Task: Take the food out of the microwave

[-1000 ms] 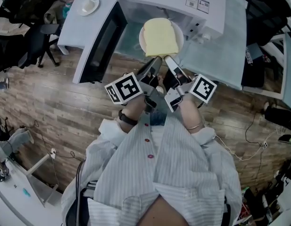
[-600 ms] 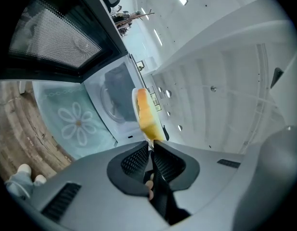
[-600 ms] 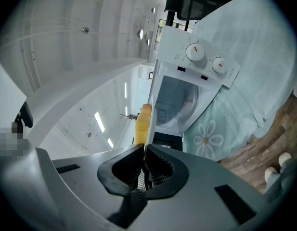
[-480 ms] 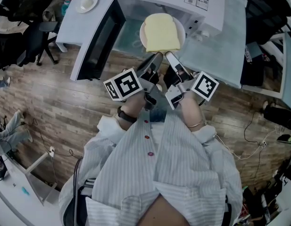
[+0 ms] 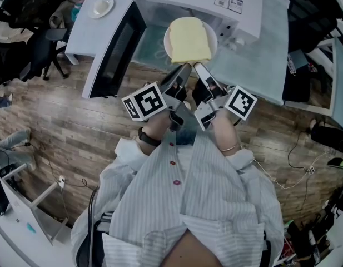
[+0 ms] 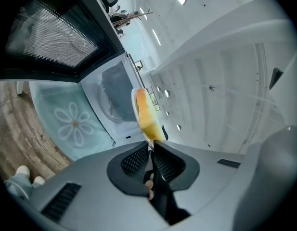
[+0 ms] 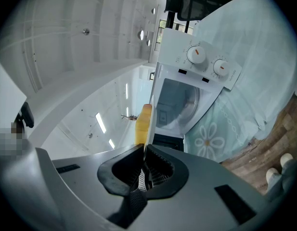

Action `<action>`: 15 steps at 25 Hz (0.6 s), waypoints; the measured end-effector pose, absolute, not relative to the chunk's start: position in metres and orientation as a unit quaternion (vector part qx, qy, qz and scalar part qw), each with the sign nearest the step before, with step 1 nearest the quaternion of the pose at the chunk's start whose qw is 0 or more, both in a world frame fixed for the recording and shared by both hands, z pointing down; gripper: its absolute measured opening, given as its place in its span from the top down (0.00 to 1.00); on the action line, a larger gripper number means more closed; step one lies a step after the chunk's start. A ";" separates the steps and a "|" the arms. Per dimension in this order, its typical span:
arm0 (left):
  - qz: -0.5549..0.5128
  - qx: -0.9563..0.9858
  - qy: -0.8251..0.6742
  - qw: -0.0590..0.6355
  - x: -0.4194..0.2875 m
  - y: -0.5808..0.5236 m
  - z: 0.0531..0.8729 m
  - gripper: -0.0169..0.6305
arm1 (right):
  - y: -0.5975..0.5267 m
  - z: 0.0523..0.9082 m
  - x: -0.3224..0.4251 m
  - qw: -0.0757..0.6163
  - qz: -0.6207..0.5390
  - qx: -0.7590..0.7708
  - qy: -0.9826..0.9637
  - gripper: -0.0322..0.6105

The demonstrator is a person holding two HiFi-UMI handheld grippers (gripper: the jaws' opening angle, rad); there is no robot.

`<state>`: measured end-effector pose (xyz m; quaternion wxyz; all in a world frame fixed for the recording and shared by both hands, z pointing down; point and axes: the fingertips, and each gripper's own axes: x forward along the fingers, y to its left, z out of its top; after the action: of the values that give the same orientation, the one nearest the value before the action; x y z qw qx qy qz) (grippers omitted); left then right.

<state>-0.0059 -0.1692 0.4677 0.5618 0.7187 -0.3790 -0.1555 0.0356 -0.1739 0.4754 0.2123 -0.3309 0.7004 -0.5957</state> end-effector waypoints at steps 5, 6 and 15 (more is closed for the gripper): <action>-0.154 0.720 -0.376 0.563 -0.005 -0.169 0.469 0.91 | -0.173 0.477 0.037 0.212 -0.595 -0.335 0.699 0.89; -0.154 0.720 -0.375 0.563 -0.005 -0.169 0.470 0.91 | -0.173 0.477 0.037 0.212 -0.595 -0.336 0.699 0.89; -0.154 0.719 -0.375 0.564 -0.004 -0.170 0.472 0.91 | -0.174 0.479 0.038 0.212 -0.595 -0.336 0.698 0.89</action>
<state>-0.0042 -0.1701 0.4723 0.5641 0.7194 -0.3750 -0.1536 0.0376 -0.1740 0.4789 0.2117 -0.3362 0.6982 -0.5955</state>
